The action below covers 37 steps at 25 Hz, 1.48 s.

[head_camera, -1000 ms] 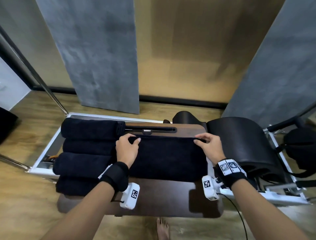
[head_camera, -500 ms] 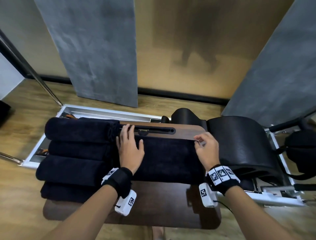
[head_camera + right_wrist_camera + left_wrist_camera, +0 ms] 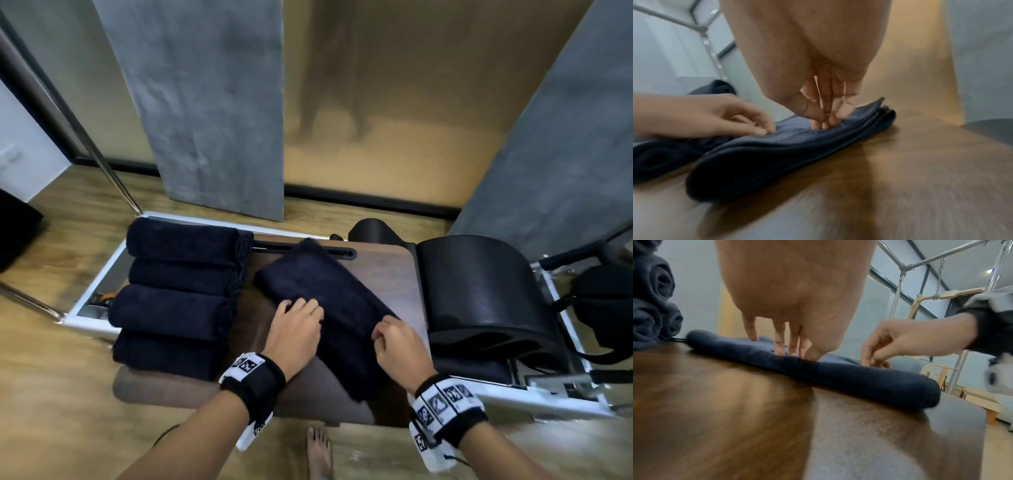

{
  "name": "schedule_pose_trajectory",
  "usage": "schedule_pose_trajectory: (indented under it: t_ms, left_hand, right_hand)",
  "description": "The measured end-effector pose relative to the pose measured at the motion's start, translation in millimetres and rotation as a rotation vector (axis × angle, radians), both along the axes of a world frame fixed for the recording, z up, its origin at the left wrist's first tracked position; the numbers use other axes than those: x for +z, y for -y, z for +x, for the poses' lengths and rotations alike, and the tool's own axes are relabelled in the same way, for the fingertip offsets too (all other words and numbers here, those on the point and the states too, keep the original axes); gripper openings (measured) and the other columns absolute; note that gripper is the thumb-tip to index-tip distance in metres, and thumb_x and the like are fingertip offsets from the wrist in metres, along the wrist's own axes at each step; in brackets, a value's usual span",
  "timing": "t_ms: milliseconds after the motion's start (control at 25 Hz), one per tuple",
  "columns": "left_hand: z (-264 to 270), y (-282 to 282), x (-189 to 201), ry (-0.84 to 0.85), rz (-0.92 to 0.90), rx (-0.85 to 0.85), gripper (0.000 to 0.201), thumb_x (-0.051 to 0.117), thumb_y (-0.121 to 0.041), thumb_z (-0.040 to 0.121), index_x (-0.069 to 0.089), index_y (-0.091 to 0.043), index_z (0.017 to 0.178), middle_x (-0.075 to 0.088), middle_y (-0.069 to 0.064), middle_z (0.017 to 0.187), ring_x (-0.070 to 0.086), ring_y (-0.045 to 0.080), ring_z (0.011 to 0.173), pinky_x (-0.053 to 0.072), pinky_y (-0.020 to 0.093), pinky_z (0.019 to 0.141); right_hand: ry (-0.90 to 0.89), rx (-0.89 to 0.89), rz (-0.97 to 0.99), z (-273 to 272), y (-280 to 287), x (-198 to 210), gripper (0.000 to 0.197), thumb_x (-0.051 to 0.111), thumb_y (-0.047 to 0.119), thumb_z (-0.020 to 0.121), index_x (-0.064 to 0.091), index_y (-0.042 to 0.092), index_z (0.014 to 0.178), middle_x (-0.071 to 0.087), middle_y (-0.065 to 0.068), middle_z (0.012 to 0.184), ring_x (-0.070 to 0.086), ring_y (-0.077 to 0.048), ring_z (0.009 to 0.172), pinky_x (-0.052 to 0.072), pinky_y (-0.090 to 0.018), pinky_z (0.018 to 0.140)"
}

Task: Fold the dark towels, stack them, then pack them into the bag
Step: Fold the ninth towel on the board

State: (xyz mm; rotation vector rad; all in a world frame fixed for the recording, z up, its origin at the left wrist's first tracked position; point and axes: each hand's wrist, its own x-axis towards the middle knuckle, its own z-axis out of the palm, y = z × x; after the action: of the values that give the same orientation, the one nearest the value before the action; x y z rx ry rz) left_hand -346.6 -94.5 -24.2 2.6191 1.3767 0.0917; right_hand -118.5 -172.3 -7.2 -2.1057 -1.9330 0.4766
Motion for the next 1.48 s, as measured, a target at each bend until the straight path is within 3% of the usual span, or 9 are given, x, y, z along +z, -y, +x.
schedule_pose_trajectory:
  t_ms: [160, 240, 360, 560, 680, 840, 1040, 1320, 1480]
  left_hand:
    - [-10.1, 23.5, 0.3, -0.013, -0.053, 0.061, 0.049, 0.045, -0.016, 0.105, 0.046, -0.019, 0.154, 0.034, -0.005, 0.167, 0.021, 0.016, 0.159, 0.011, 0.047, 0.130]
    - [-20.2, 50.9, -3.8, 0.048, -0.056, 0.025, 0.049, 0.043, -0.021, 0.110, 0.043, -0.016, 0.158, 0.027, -0.001, 0.172, 0.014, 0.018, 0.162, 0.014, 0.049, 0.130]
    - [-43.7, 93.1, -12.1, 0.206, -0.003, -0.054, 0.039, 0.053, -0.026, 0.108, 0.060, -0.016, 0.145, 0.048, 0.003, 0.160, 0.036, 0.021, 0.155, 0.034, 0.051, 0.123]
    - [-82.9, 132.6, -19.6, 0.206, -0.009, -0.074, 0.044, 0.058, -0.046, 0.103, 0.061, -0.021, 0.139, 0.055, -0.001, 0.145, 0.043, 0.019, 0.146, 0.043, 0.040, 0.113]
    - [-96.3, 135.8, -20.1, 0.216, -0.049, -0.075, 0.040, 0.069, -0.034, 0.097, 0.060, -0.024, 0.135, 0.053, -0.007, 0.144, 0.047, 0.016, 0.141, 0.043, 0.036, 0.108]
    - [-99.3, 129.2, -16.7, 0.344, -0.115, -0.055, 0.029, 0.078, -0.019, 0.089, 0.069, -0.022, 0.116, 0.058, -0.014, 0.133, 0.052, 0.009, 0.126, 0.045, 0.031, 0.098]
    - [-93.6, 119.7, -20.3, 0.520, -0.227, 0.107, 0.019, 0.076, -0.002, 0.089, 0.075, -0.020, 0.092, 0.062, -0.020, 0.111, 0.055, -0.001, 0.096, 0.043, 0.012, 0.083]
    - [-76.2, 102.3, -11.6, 0.615, -0.298, 0.331, 0.015, 0.065, -0.012, 0.102, 0.074, -0.022, 0.094, 0.066, -0.011, 0.093, 0.063, 0.015, 0.090, 0.050, 0.038, 0.078]
    - [-65.5, 97.1, -9.6, 0.450, -0.311, 0.420, 0.016, 0.052, -0.027, 0.108, 0.063, -0.027, 0.096, 0.067, -0.011, 0.092, 0.064, 0.024, 0.091, 0.047, 0.038, 0.072]
  right_hand:
    - [-0.001, 0.303, -0.022, -48.0, 55.7, -6.7, 0.030, 0.056, 0.015, 0.089, 0.075, 0.018, 0.111, 0.066, 0.005, 0.106, 0.062, -0.019, 0.102, 0.053, -0.034, 0.086]
    - [-0.062, 0.339, 0.051, -56.4, 72.8, -9.8, 0.033, 0.059, 0.015, 0.091, 0.073, 0.020, 0.120, 0.066, 0.007, 0.111, 0.060, -0.015, 0.103, 0.053, -0.031, 0.088]
    - [-0.133, 0.268, 0.183, -54.3, 89.2, -13.8, 0.036, 0.066, 0.027, 0.094, 0.068, 0.020, 0.129, 0.064, 0.008, 0.118, 0.059, -0.012, 0.108, 0.052, -0.027, 0.093]
    - [-0.073, 0.242, 0.200, -58.0, 112.8, -31.2, 0.053, 0.069, 0.049, 0.090, 0.058, 0.025, 0.137, 0.054, 0.010, 0.137, 0.049, -0.007, 0.129, 0.045, -0.025, 0.108]
    - [-0.050, 0.218, 0.144, -59.3, 118.5, -39.7, 0.054, 0.072, 0.044, 0.090, 0.052, 0.028, 0.138, 0.046, 0.012, 0.148, 0.040, -0.005, 0.138, 0.040, -0.027, 0.115]
    - [-0.057, 0.174, 0.104, -60.2, 121.2, -41.7, 0.050, 0.075, 0.038, 0.092, 0.053, 0.028, 0.136, 0.042, 0.012, 0.154, 0.037, -0.006, 0.144, 0.027, -0.018, 0.118]
    - [-0.136, 0.144, 0.085, -59.2, 121.5, -37.4, 0.043, 0.075, 0.036, 0.093, 0.060, 0.025, 0.132, 0.044, 0.014, 0.155, 0.037, -0.005, 0.146, 0.029, -0.020, 0.120]
    - [-0.097, 0.127, 0.084, -64.2, 116.5, -34.8, 0.055, 0.071, 0.041, 0.096, 0.054, 0.022, 0.145, 0.046, 0.010, 0.154, 0.040, -0.008, 0.144, 0.029, -0.020, 0.119]
    - [-0.147, 0.103, 0.085, -63.9, 114.3, -32.4, 0.063, 0.073, 0.034, 0.095, 0.045, 0.027, 0.150, 0.052, 0.007, 0.144, 0.050, -0.011, 0.131, 0.041, -0.024, 0.111]
